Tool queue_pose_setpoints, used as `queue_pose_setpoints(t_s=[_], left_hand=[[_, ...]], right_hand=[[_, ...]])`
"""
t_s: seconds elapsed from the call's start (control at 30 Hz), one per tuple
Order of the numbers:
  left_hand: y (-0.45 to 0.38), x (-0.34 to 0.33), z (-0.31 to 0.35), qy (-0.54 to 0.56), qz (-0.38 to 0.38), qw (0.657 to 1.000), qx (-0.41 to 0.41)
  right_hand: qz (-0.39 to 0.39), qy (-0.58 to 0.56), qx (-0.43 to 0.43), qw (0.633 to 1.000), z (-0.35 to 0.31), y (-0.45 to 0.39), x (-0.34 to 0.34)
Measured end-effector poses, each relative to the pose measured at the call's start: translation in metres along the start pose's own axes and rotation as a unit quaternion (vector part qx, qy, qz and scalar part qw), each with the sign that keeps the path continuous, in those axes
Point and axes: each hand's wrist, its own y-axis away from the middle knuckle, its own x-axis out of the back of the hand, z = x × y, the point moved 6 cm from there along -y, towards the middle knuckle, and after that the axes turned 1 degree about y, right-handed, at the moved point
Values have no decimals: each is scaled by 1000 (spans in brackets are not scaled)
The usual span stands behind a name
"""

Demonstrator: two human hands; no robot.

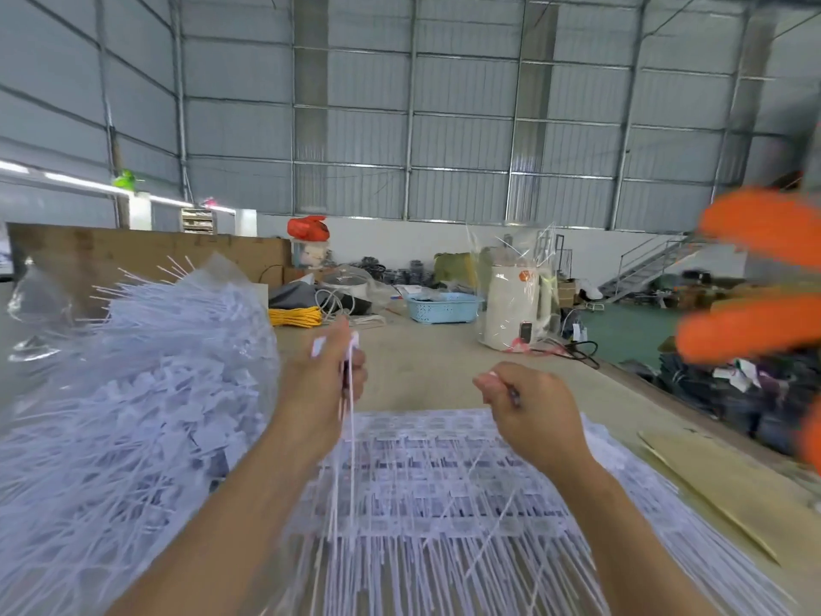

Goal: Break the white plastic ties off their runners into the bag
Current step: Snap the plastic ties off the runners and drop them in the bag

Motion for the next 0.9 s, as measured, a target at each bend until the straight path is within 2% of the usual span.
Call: queue_pose_setpoints(t_s=[0.07,0.1,0.17,0.23,0.27,0.33,0.37,0.43,0.47,0.53,0.7,0.83,0.9], left_hand=[[14,-9,54,31,-6,991,-128],[16,-8,81,13,-3,982,-188],[4,9,119,-111,27,959,-260],[-19,41,132,-281,98,920,-253],[-27,58,130,-370,126,887,-247],[-34,92,116,-568,164,766,-253],[-35,110,104,-631,170,718,-240],[-41,146,79,-701,180,659,-204],[-44,160,63,-741,167,622,-190],[-50,181,33,-794,137,571,-155],[-55,187,7,-826,89,514,-213],[-59,175,18,-831,45,527,-173],[-49,159,31,-813,79,537,-210]], right_hand=[[-17,21,-11,1000,6,3,-6],[-13,14,-9,1000,5,4,-7],[-1,6,8,1000,0,5,-7],[4,6,21,1000,-2,3,-7],[-1,10,22,1000,-3,2,-7],[-15,18,21,1000,-3,4,-10],[-17,20,21,999,-4,4,-11],[-17,25,21,999,-6,4,-11],[-16,27,20,999,-5,3,-11],[-17,29,15,999,-3,2,-12],[-17,29,14,999,-2,4,-13],[-17,26,14,999,0,3,-14],[-16,13,17,1000,0,3,-13]])
